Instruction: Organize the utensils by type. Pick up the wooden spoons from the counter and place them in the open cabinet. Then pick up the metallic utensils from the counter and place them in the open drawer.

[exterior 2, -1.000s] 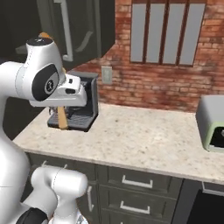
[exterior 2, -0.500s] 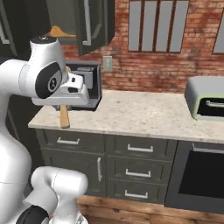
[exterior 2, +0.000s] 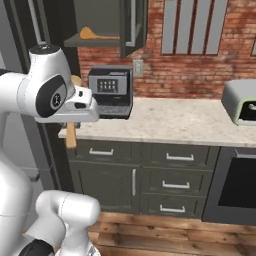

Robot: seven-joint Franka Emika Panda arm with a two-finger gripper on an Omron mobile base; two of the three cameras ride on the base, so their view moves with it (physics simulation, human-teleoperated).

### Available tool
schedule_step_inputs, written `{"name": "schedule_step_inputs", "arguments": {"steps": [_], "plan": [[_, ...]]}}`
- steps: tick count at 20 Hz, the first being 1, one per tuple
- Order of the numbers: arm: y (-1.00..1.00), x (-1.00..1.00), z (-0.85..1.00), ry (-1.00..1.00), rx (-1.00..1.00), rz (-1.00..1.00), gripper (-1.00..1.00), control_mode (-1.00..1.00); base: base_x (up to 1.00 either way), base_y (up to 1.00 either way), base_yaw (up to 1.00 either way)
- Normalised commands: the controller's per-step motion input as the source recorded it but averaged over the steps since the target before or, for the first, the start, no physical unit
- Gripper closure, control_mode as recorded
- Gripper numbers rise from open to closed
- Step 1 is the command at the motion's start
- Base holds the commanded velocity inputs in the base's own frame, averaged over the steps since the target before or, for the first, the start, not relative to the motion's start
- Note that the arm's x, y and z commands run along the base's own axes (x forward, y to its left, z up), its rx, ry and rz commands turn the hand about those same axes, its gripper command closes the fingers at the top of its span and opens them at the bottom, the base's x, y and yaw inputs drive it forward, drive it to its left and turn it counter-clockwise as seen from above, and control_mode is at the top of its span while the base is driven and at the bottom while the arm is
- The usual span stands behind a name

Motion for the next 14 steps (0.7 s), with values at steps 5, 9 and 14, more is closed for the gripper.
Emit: {"name": "schedule_step_inputs", "arguments": {"steps": [5,9,14], "plan": [[0.0,0.0,0.0,0.0,0.0,0.0,1.0,1.0,0.27,0.02,-0.02],[0.0,0.0,0.0,0.0,0.0,0.0,1.0,1.0,0.16,0.35,0.0],[0.0,0.0,0.0,0.0,0.0,0.0,1.0,1.0,0.43,0.48,0.01]]}}
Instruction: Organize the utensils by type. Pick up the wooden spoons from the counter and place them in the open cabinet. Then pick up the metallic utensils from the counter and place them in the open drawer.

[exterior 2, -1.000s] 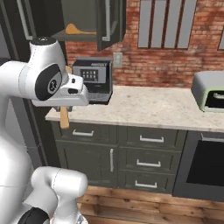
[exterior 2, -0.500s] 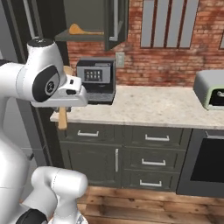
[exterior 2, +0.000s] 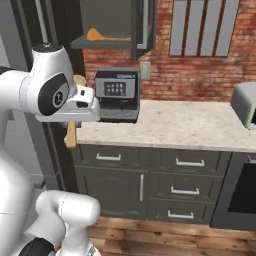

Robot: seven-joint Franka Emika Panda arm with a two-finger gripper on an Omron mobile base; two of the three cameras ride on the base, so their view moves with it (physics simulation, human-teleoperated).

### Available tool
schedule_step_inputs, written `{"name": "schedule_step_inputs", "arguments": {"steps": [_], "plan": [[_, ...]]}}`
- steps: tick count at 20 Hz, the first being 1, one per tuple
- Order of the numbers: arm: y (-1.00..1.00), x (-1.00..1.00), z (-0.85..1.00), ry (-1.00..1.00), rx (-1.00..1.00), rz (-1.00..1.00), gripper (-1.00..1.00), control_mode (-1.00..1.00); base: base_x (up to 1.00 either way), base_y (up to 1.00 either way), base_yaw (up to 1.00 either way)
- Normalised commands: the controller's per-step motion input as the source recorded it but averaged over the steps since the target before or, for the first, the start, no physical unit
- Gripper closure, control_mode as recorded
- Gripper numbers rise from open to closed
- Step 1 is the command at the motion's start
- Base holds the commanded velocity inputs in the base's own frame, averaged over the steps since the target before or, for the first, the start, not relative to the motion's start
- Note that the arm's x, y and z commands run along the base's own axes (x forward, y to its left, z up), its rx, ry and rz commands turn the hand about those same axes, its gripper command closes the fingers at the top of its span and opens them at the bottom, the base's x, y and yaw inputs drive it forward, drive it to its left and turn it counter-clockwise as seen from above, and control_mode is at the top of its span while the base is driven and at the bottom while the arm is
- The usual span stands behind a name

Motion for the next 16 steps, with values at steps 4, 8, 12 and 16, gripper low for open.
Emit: {"name": "schedule_step_inputs", "arguments": {"steps": [4,8,12,16], "plan": [[0.0,0.0,0.0,0.0,0.0,0.0,1.0,1.0,0.67,0.14,0.0],[0.0,0.0,0.0,0.0,0.0,0.0,1.0,1.0,0.8,0.0,0.0],[0.0,0.0,0.0,0.0,0.0,0.0,1.0,1.0,0.79,0.01,0.0],[0.0,0.0,0.0,0.0,0.0,0.0,1.0,1.0,0.7,0.0,0.0]]}}
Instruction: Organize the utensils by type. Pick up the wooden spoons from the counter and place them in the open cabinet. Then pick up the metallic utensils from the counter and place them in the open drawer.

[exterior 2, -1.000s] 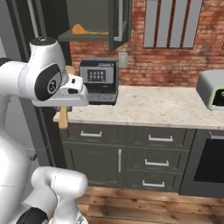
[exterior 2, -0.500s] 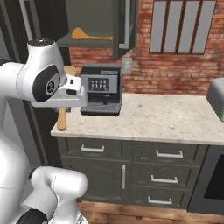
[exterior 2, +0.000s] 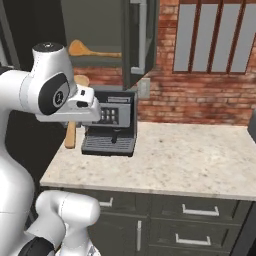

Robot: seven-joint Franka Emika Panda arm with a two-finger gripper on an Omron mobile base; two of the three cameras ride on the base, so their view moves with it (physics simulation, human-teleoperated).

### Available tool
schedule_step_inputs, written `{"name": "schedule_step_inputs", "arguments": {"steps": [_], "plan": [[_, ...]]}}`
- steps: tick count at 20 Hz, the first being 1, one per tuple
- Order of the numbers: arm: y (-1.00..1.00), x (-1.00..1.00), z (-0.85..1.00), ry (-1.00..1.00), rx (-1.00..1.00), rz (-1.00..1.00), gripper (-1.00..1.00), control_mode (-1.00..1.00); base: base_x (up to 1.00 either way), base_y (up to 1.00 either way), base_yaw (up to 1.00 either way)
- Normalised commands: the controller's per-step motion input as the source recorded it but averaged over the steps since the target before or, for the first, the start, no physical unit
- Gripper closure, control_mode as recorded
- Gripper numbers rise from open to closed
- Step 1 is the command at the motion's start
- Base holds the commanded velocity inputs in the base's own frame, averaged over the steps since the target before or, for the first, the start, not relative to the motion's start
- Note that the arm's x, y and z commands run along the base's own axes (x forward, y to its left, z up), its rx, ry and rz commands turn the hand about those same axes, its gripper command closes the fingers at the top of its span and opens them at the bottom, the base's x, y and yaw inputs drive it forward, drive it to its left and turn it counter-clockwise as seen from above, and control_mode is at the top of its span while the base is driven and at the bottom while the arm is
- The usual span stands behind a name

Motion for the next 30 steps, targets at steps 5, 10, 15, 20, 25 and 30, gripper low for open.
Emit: {"name": "schedule_step_inputs", "arguments": {"steps": [5,10,15,20,25,30], "plan": [[0.0,0.0,0.0,0.0,0.0,0.0,1.0,1.0,0.55,0.0,0.0],[0.0,0.0,0.0,0.0,0.0,0.0,1.0,1.0,0.47,0.0,0.0],[0.0,0.0,0.0,0.0,0.0,0.0,1.0,1.0,0.28,0.0,0.0],[0.0,0.0,0.0,0.0,0.0,0.0,1.0,1.0,0.01,0.0,0.0],[0.0,0.0,0.0,0.0,0.0,0.0,1.0,1.0,0.0,0.0,0.0],[0.0,0.0,0.04,0.0,0.0,0.02,1.0,-1.0,0.0,0.0,0.03]]}}
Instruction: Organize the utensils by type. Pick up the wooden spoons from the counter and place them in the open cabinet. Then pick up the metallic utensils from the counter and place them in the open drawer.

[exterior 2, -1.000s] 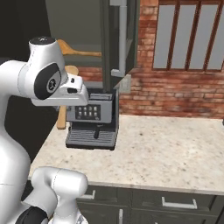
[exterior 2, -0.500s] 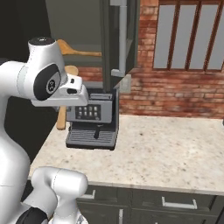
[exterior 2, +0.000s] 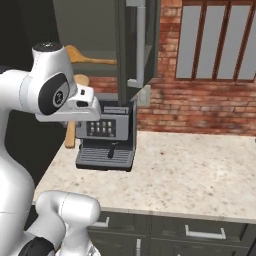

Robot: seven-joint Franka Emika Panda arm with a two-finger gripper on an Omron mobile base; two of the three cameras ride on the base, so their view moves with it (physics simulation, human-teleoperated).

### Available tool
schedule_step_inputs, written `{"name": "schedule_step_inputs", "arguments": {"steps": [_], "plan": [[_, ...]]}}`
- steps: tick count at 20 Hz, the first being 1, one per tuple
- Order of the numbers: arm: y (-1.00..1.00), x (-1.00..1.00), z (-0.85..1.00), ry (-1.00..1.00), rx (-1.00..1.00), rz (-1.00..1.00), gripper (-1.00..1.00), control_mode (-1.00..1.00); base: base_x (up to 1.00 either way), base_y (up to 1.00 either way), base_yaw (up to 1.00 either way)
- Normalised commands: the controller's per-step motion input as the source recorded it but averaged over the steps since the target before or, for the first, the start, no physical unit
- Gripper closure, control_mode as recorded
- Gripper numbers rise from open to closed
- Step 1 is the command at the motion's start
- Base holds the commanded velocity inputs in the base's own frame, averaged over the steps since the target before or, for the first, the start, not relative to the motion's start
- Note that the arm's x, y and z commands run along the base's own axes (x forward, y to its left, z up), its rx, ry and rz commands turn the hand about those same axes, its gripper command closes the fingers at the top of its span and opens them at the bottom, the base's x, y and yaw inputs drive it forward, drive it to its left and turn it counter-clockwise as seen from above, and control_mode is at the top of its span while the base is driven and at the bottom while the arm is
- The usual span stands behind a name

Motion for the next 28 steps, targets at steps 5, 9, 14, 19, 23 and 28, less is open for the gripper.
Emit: {"name": "schedule_step_inputs", "arguments": {"steps": [5,9,14,19,23,28], "plan": [[0.0,0.0,0.21,-0.03,0.0,0.04,1.0,-1.0,0.0,0.0,0.0],[0.0,0.1,0.22,-0.05,0.0,0.01,1.0,-1.0,0.0,0.0,0.0],[0.0,0.28,0.21,0.0,0.0,0.0,1.0,-1.0,0.0,0.0,0.0],[0.0,0.47,0.08,0.0,0.0,0.0,1.0,-1.0,0.0,0.0,0.0],[0.0,0.51,0.0,-0.05,0.0,0.01,1.0,-1.0,0.0,0.0,0.0],[0.0,0.43,0.0,-0.07,0.0,0.03,1.0,-1.0,0.0,0.0,0.0]]}}
